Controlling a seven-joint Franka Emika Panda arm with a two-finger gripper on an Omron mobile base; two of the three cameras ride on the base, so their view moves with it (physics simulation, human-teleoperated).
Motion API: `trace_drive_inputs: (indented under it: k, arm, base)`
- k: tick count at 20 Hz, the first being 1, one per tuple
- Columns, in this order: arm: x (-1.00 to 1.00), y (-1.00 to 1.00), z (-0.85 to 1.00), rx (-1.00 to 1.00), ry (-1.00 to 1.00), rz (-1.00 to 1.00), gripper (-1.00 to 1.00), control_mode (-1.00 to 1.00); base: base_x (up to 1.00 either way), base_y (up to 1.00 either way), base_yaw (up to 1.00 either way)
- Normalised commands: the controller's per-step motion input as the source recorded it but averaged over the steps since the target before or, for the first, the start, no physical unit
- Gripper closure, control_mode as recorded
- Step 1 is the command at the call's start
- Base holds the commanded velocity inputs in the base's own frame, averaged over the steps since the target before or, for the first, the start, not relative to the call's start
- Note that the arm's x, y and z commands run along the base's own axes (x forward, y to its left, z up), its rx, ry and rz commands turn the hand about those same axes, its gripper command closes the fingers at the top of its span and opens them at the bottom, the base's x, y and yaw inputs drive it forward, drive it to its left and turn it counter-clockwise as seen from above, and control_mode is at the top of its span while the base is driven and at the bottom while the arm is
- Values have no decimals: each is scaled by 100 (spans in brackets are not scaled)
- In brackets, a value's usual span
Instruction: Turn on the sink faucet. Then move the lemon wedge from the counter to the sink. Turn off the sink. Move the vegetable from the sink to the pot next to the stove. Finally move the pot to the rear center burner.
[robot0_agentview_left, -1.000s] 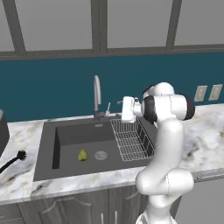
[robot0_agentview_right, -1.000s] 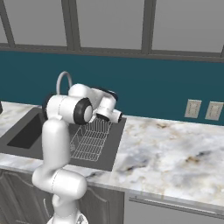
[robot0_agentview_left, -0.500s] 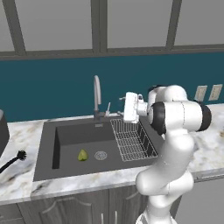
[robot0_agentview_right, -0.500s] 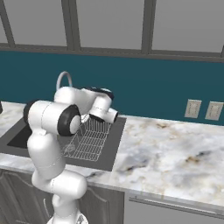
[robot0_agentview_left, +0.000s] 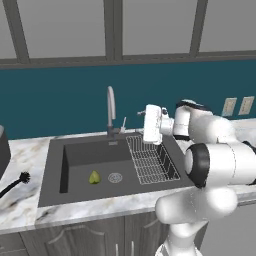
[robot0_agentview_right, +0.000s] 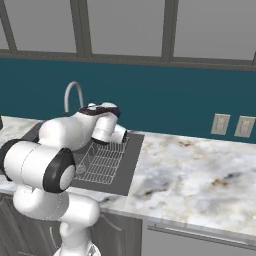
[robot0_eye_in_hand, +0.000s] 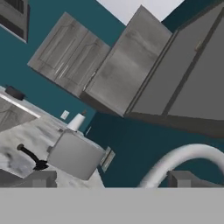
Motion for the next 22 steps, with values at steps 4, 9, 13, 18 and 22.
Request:
trace_drive_inputs:
  k: [4,9,13,18,22]
  arm:
    - [-78,13,41,0,0,0,-100,-100]
    - [-68,16,41,0,2,0,-100,-100]
    - [-54,24,36,0,10,0,-100,-100]
    - [-41,26,20,-2,19,-3,-100,-100]
    - [-22,33,5,-5,33,-1,-100,-100]
  base:
    - [0,0,0]
    - [0,0,0]
    - [0,0,0]
    - [0,0,0]
    - [0,0,0]
